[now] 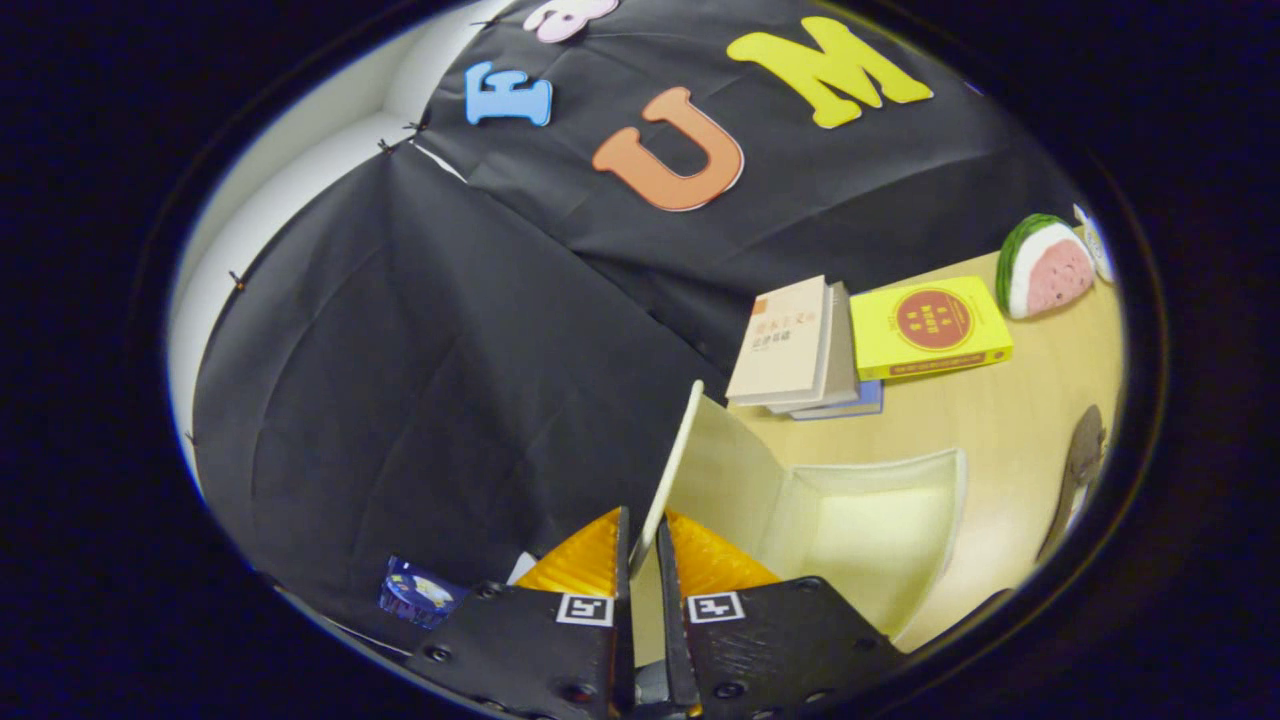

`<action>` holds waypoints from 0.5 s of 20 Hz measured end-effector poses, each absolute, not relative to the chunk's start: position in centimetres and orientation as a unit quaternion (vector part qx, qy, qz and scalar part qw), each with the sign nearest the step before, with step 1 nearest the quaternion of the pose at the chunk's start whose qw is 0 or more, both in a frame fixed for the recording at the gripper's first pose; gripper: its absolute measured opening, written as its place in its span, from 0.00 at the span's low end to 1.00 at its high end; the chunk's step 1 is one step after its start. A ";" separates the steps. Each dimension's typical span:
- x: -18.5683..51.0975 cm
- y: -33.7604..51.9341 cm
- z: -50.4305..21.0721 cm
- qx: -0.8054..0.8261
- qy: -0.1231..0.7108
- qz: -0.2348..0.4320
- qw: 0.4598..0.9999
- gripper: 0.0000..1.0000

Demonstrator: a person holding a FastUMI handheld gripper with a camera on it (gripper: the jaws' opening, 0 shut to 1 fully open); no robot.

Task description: Open the storage box then place both shoes into the box .Put the left shoe in first, then the right shoe, with the right side of both shoes facing outward in a uniform manner.

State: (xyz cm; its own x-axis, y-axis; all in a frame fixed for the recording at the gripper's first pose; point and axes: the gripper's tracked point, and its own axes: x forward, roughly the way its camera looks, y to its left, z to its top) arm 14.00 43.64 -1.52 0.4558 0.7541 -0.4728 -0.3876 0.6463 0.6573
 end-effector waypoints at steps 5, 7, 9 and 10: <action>13.8 47.0 -0.8 0.230 0.377 0.358 0.823 0.58; 13.3 46.8 -1.1 0.209 0.373 0.351 0.833 0.77; 13.2 46.4 -0.8 0.197 0.364 0.347 0.842 0.95; 13.1 45.9 -0.7 0.196 0.362 0.344 0.844 0.95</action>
State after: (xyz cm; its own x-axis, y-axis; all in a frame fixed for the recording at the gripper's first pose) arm 13.12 45.87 -0.72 0.5013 0.7223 -0.4765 -0.4387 0.6868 0.5795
